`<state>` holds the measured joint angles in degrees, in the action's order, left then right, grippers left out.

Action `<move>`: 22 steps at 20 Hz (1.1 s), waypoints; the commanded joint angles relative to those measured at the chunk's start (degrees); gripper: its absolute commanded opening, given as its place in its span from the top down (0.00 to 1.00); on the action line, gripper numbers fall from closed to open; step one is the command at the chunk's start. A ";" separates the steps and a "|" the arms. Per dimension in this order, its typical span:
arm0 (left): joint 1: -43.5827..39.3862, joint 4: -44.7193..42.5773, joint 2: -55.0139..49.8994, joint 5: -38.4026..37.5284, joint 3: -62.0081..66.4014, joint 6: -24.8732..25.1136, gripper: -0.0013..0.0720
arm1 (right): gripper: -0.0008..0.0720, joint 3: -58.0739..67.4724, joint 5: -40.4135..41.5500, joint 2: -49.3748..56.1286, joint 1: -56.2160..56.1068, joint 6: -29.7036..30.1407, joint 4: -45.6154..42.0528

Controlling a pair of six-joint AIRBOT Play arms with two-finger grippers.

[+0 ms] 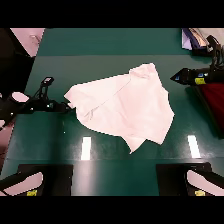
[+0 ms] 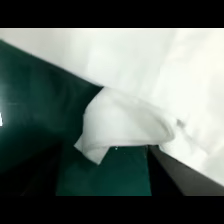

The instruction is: Fold the shirts.

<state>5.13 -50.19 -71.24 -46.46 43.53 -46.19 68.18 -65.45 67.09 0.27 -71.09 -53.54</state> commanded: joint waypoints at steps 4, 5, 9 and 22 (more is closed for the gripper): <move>-3.48 -1.66 -0.02 3.06 -0.33 -0.63 0.17 | 0.37 -1.49 0.50 -1.11 -0.04 -1.11 0.09; -3.48 -2.78 -0.02 2.34 -0.33 -1.60 0.21 | 0.37 -1.49 0.48 -1.11 -0.04 -1.11 0.07; -3.48 -6.03 -0.02 -1.68 -0.33 -3.04 0.82 | 0.37 -1.40 0.48 -1.22 -0.04 -1.99 0.11; 7.89 -6.14 4.28 -26.60 16.52 -18.58 0.95 | 0.37 -19.43 -18.69 -5.64 14.21 -9.88 -2.21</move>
<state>11.70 -56.47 -67.31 -70.83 59.75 -62.46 57.21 -81.76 63.44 12.21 -78.76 -55.27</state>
